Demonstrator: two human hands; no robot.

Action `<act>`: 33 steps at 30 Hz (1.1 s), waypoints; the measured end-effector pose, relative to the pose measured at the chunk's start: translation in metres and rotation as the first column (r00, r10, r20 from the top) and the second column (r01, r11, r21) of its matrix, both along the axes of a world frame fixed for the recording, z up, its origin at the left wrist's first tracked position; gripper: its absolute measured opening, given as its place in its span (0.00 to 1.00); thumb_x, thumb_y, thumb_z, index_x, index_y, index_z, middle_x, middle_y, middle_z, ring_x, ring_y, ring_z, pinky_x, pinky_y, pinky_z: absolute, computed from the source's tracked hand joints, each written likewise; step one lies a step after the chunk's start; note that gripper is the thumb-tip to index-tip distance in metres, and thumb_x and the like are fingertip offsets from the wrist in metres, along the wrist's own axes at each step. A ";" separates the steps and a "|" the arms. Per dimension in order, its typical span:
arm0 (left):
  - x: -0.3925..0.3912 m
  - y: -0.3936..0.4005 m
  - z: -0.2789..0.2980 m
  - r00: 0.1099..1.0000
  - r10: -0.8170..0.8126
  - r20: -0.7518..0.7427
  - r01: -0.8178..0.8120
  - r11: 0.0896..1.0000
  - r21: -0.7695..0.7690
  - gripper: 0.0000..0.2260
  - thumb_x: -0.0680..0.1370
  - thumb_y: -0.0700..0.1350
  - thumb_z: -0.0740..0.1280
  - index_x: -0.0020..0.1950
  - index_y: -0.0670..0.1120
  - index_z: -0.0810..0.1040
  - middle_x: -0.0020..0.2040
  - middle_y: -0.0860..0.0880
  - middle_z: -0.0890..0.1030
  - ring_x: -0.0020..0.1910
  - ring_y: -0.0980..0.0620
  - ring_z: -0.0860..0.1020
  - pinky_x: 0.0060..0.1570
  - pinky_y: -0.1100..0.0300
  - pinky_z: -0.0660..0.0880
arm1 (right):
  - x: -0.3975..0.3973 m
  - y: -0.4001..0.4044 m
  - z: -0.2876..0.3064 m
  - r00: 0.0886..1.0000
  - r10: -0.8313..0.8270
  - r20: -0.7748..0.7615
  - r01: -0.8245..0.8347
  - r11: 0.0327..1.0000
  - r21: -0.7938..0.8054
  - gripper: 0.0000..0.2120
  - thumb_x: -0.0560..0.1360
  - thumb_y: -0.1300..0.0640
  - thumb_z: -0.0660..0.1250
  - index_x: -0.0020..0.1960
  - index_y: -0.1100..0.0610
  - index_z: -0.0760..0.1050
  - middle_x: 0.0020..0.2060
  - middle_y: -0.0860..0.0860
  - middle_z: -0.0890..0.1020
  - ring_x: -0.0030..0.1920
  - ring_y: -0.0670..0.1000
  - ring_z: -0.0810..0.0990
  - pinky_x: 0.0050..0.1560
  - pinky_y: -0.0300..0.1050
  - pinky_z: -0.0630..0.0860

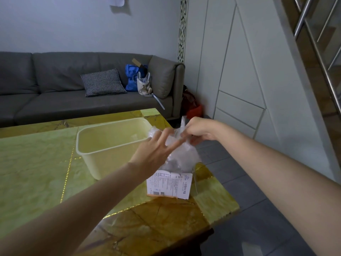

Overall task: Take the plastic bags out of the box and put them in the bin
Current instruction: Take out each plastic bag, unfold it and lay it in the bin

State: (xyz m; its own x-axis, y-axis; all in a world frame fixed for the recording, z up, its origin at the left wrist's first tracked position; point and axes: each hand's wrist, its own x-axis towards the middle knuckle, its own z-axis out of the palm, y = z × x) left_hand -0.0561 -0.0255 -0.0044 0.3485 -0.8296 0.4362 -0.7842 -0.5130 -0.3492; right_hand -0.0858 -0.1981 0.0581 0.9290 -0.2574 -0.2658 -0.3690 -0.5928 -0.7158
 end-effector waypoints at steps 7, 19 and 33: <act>0.004 -0.009 -0.002 0.972 -0.012 -0.233 0.108 0.908 0.404 0.17 0.79 0.40 0.61 0.67 0.50 0.69 0.65 0.50 0.71 0.61 0.51 0.73 0.59 0.57 0.74 | 0.011 -0.006 -0.004 0.982 -0.141 0.126 0.150 0.986 -0.067 0.07 0.75 0.68 0.62 0.53 0.67 0.74 0.41 0.60 0.77 0.32 0.53 0.75 0.37 0.47 0.78; -0.001 -0.026 0.018 0.791 0.141 -0.595 0.107 0.926 0.361 0.13 0.81 0.44 0.57 0.62 0.48 0.76 0.59 0.50 0.80 0.56 0.52 0.78 0.59 0.57 0.74 | 0.025 -0.013 0.043 0.699 -0.479 0.530 0.395 0.877 0.272 0.11 0.73 0.65 0.58 0.33 0.57 0.66 0.29 0.51 0.72 0.28 0.49 0.72 0.25 0.34 0.67; 0.021 0.014 0.076 0.006 0.089 -0.996 -0.057 0.994 0.089 0.12 0.80 0.39 0.59 0.59 0.50 0.77 0.62 0.49 0.78 0.52 0.51 0.81 0.50 0.59 0.79 | 0.034 0.013 0.061 0.811 -0.307 0.498 0.183 0.942 0.283 0.10 0.69 0.71 0.60 0.33 0.60 0.71 0.34 0.59 0.78 0.42 0.62 0.81 0.44 0.53 0.77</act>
